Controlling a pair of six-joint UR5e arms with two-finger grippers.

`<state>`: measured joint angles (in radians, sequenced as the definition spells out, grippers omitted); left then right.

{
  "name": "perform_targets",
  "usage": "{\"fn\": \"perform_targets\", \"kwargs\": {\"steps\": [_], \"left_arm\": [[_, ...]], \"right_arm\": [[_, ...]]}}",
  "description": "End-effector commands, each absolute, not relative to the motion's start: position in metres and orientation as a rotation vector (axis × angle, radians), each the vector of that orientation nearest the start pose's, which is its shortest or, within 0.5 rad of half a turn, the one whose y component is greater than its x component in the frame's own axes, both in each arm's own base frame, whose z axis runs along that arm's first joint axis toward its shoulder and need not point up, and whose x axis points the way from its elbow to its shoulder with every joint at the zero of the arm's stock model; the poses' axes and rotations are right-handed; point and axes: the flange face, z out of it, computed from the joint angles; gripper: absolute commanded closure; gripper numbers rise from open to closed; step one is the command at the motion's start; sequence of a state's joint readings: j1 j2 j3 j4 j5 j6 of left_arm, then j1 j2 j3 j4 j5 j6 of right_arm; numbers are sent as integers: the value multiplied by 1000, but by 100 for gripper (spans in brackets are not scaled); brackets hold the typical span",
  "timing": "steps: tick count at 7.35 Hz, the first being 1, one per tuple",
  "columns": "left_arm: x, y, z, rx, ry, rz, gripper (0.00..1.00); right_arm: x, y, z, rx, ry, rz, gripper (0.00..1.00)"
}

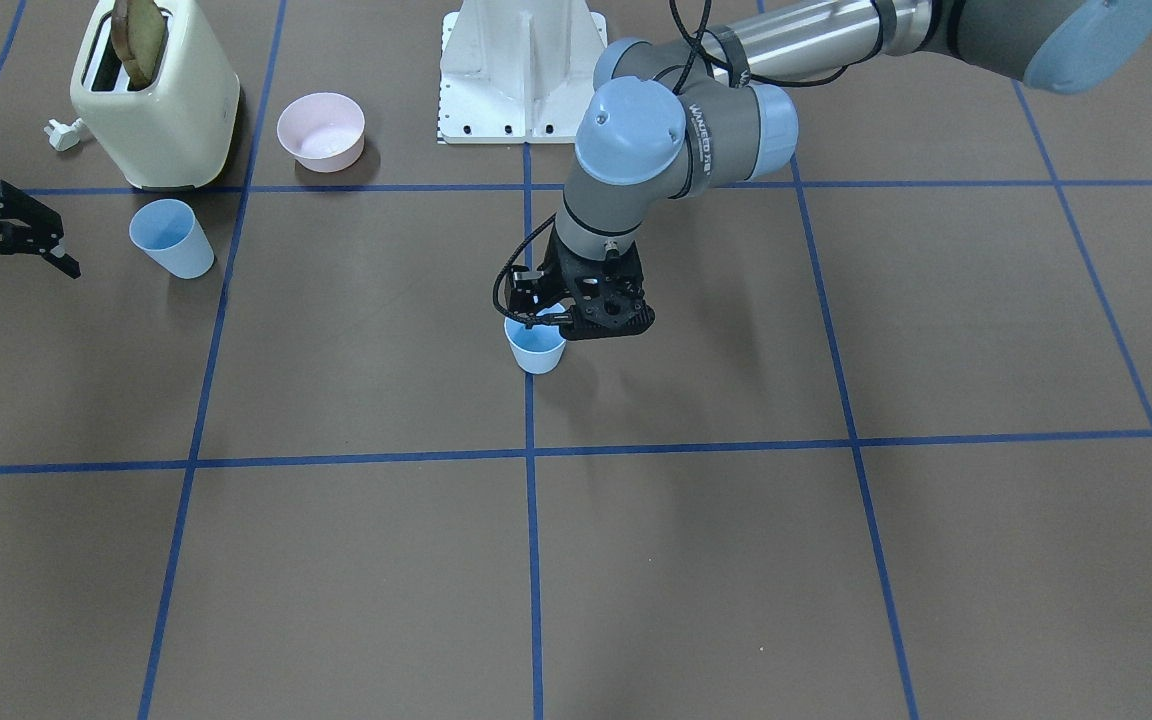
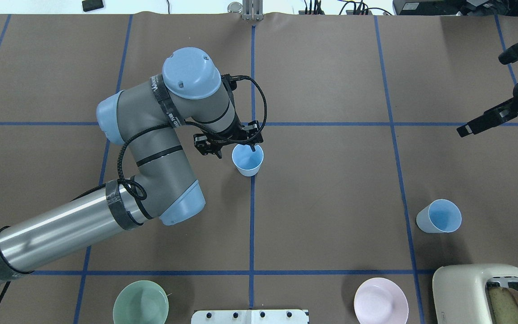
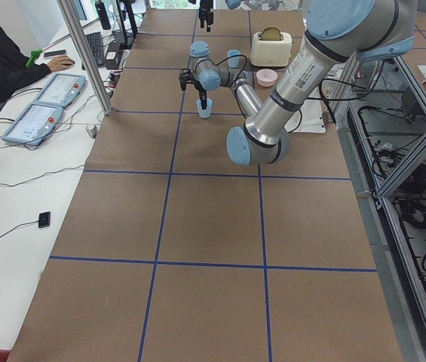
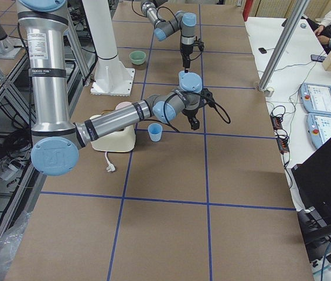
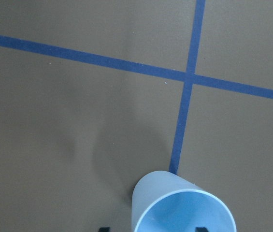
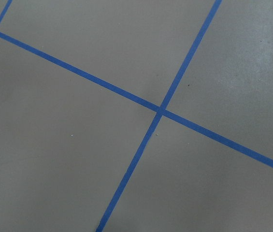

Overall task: Stack blue cups with both arms
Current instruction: 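Open the left gripper and withdraw it while the right gripper moves toward the other cup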

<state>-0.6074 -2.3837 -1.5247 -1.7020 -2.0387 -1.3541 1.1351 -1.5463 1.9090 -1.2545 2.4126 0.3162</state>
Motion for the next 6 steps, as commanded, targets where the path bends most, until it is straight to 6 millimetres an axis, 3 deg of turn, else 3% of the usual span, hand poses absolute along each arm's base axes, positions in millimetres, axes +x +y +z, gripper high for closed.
{"fn": "perform_targets", "kwargs": {"steps": [1,2,4,6], "left_arm": [[483,-494,164,-69,1019,-150,2],[445,-507,174,-73,1027,-116,2],[401,-524,203,-32,975,-87,2],[346,-562,220,27,892,-32,2]], "right_arm": [[-164,-446,447,268,-988,-423,0],[-169,-432,450,266,-994,-447,0],[-199,-403,476,278,-926,-514,0],[-211,-395,479,301,-909,-545,0]]}}
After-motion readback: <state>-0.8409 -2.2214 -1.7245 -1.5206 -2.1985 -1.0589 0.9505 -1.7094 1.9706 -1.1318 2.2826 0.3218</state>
